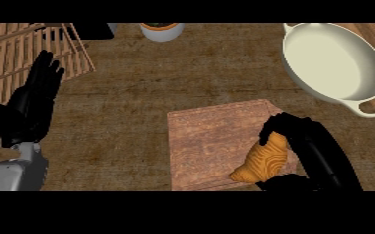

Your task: Pick the croissant from the cutting board and place it in the pot

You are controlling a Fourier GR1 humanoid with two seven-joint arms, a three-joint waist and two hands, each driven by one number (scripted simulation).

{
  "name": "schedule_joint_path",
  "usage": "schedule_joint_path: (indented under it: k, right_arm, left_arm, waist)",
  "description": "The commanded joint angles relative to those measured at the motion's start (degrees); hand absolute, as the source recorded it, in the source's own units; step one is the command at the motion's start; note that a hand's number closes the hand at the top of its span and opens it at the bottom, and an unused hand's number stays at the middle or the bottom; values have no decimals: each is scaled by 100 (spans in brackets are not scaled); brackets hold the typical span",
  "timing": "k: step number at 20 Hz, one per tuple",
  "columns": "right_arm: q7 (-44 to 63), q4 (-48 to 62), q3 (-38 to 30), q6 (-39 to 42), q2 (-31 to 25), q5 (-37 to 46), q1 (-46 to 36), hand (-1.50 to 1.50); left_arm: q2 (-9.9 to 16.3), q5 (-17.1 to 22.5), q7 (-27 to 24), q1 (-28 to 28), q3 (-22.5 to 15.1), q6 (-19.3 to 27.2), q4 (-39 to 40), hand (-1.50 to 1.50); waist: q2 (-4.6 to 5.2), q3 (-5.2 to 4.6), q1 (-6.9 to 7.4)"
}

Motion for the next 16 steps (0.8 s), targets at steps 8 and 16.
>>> schedule_joint_path:
  k: [8,16]
  right_arm:
    - [259,-197,-2536,-198,-449,-1293,-1017,150]
    - [-155,1705,-3363,-297,-1021,-1909,-1940,150]
  left_arm:
    - [-95,-153,-57,-298,-66,-31,156,0]
    - [-107,-139,84,-778,108,-83,687,0]
  waist:
    - [35,2,109]
    - [42,3,125]
